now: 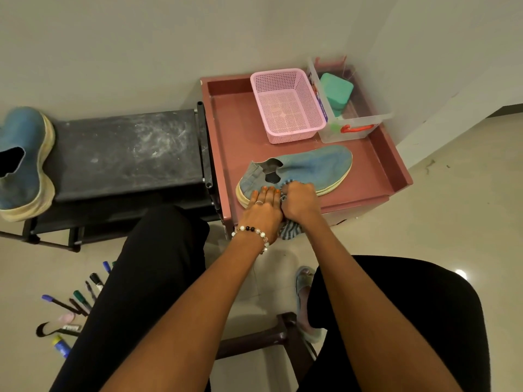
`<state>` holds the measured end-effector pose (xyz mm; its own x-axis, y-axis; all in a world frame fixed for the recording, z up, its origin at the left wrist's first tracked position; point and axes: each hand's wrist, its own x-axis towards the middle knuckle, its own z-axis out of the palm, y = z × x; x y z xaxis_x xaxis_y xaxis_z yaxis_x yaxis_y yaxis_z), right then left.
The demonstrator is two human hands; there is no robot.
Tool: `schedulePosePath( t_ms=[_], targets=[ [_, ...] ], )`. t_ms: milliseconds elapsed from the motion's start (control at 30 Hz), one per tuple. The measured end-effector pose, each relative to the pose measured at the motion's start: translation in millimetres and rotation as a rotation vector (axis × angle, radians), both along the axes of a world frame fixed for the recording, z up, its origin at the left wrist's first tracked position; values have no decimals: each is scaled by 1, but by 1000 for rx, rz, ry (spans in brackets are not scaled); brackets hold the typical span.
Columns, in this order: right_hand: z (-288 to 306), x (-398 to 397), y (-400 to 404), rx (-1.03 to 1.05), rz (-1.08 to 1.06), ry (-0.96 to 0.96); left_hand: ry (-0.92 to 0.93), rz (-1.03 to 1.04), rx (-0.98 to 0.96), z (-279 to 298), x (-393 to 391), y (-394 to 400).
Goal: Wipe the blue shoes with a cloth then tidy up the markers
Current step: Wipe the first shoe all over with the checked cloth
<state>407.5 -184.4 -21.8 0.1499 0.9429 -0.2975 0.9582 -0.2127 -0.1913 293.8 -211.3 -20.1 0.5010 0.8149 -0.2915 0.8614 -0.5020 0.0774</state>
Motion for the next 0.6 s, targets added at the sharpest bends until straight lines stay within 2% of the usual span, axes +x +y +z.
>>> schedulePosePath(
  t_ms=[100,333,467,600],
  targets=[
    [0,23,-8,-26,73,91,28,-22,-13,1,-1,1],
    [4,102,-14,-8,-50,-144,45,-21,-9,0,2,0],
    [-1,67,-11,66,-70,-232,38,-17,3,0,1,1],
    [-7,18,-10,46,-47,-93,30,-21,8,0,1,1]
  ],
)
